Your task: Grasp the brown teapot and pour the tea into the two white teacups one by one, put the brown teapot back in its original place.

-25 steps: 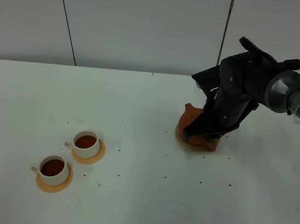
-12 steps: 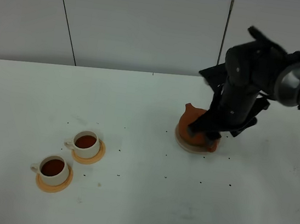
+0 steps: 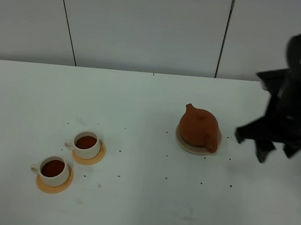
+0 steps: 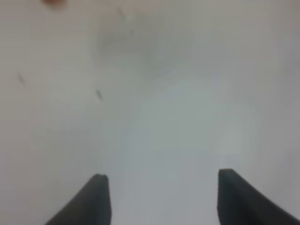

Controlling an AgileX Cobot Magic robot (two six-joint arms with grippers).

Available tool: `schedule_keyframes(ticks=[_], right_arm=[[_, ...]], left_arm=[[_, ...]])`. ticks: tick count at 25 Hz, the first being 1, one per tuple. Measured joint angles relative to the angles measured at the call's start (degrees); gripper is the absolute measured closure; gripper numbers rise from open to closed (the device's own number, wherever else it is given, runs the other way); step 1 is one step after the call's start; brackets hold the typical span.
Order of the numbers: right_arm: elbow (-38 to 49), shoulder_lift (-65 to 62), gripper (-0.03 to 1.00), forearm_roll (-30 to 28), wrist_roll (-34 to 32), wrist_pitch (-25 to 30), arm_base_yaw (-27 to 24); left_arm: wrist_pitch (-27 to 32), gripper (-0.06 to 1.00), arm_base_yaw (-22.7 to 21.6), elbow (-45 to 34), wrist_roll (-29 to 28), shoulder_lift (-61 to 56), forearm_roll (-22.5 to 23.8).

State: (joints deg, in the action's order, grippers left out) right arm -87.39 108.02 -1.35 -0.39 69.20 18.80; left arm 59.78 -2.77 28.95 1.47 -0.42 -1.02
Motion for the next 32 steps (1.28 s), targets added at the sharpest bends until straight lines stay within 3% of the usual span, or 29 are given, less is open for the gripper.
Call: schedule_keyframes(ticks=[9,19,25,32], right_arm=[[27.71,-24.40,0.51,0.58,-3.70,-5.21,-6.84],[49.09,-49.34,0.51,0.06,-4.66,-6.08,-7.60],[58.15,-65.59,0.51,0.21,-5.30,-6.17,-7.60],[58.71,-78.76,0.51,-1.13,-7.02,-7.46,-7.60]], left_arm=[[0.00,0.71,0.00,0.00,0.00,0.00,0.00],[0.00,0.71,0.00,0.00,0.00,0.00,0.00],[0.00,0.71,0.00,0.00,0.00,0.00,0.00],[0.00,0.71,0.00,0.00,0.00,0.00,0.00]])
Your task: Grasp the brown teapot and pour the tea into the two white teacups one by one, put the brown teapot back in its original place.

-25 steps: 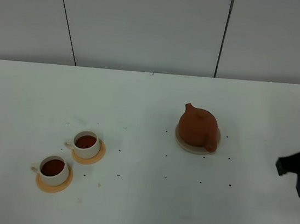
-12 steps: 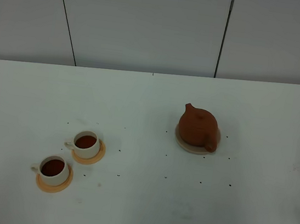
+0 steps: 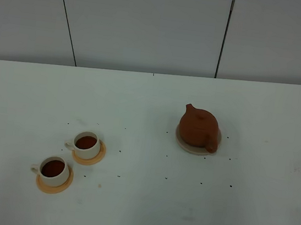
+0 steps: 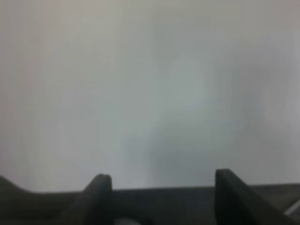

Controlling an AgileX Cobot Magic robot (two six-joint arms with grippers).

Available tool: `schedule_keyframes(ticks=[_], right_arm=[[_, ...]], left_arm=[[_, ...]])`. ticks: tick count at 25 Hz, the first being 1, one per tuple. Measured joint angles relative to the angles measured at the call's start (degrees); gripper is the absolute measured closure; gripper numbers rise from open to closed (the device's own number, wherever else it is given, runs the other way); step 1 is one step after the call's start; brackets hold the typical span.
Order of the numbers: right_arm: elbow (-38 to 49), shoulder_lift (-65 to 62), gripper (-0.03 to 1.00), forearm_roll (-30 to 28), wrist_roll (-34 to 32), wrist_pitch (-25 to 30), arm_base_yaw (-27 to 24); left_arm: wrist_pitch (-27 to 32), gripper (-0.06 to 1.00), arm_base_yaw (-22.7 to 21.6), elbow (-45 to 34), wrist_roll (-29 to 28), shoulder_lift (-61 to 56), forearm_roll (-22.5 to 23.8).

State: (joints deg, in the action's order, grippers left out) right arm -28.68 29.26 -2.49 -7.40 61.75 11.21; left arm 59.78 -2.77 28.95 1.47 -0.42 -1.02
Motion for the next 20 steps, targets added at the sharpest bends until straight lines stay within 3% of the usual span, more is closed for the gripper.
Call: schedule_keyframes(ticks=[20], right_arm=[[0.47,-10.55,0.51,2.49,0.06,0.05,-1.27]], left_arm=[[0.00,0.71,0.00,0.00,0.10,0.00,0.00]])
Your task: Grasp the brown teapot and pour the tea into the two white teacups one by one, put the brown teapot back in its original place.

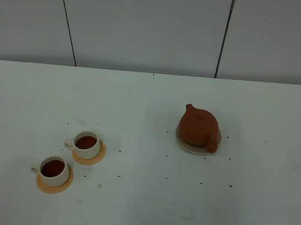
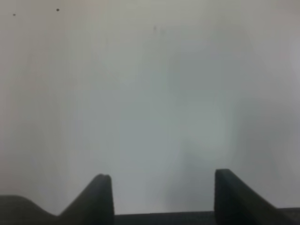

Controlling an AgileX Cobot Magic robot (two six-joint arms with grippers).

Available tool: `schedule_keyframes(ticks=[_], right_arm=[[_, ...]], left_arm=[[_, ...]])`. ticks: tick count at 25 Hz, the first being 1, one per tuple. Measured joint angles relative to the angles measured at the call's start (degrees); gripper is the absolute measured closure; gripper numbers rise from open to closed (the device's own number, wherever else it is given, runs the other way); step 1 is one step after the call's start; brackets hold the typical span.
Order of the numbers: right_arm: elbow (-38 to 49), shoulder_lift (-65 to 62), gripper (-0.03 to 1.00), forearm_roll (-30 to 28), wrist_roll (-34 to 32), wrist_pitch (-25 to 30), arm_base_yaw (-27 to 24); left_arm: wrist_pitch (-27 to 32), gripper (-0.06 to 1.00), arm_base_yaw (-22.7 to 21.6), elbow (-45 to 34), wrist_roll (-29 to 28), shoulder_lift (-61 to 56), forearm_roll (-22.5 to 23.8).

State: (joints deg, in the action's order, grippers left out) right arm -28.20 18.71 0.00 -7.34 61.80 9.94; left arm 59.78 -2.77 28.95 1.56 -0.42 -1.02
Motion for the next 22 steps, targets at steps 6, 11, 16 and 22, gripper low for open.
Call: schedule_keyframes(ticks=[6,11,16,22], right_arm=[[0.00,-0.76,0.51,1.03,3.01,0.00,-6.86],[0.00,-6.89,0.51,1.49,4.09,0.00,-10.98],[0.00,-10.71,0.51,1.49,4.36,0.06,-11.25],[0.00,-13.72,0.51,1.49,4.47,0.06,-11.25]], left_arm=[[0.00,0.71,0.00,0.00,0.00,0.00,0.00],[0.00,0.71,0.00,0.00,-0.07,0.00,0.00],[0.00,0.71,0.00,0.00,-0.07,0.00,0.00],[0.00,0.71,0.00,0.00,-0.07,0.00,0.00]])
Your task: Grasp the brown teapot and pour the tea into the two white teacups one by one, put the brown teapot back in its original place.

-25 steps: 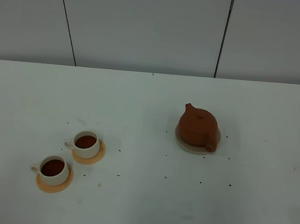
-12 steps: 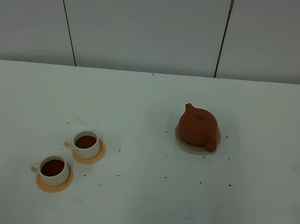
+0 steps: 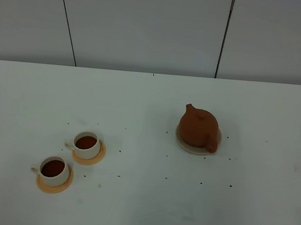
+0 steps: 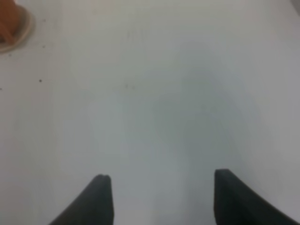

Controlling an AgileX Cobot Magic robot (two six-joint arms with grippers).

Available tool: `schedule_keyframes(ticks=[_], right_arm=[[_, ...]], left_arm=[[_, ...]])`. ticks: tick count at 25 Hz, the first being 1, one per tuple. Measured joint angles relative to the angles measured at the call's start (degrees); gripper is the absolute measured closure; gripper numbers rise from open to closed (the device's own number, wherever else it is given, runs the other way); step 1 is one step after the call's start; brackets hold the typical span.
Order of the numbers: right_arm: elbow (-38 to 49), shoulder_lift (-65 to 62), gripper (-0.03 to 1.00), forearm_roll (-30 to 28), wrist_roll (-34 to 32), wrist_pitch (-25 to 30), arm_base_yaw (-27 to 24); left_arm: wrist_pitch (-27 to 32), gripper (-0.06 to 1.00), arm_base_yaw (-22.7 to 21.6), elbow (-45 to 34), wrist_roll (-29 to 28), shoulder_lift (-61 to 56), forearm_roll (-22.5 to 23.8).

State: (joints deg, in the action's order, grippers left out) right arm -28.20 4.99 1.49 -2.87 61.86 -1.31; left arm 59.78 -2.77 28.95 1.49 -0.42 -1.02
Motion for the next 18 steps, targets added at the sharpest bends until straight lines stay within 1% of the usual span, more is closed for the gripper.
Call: schedule_keyframes(ticks=[6,18], right_arm=[[0.00,-4.99,0.51,0.02,0.00,-0.11,0.00],[0.45,-5.37,0.51,0.01,0.00,-0.43,0.00]], left_arm=[[0.00,0.71,0.00,0.00,0.00,0.00,0.00],[0.00,0.71,0.00,0.00,0.00,0.00,0.00]])
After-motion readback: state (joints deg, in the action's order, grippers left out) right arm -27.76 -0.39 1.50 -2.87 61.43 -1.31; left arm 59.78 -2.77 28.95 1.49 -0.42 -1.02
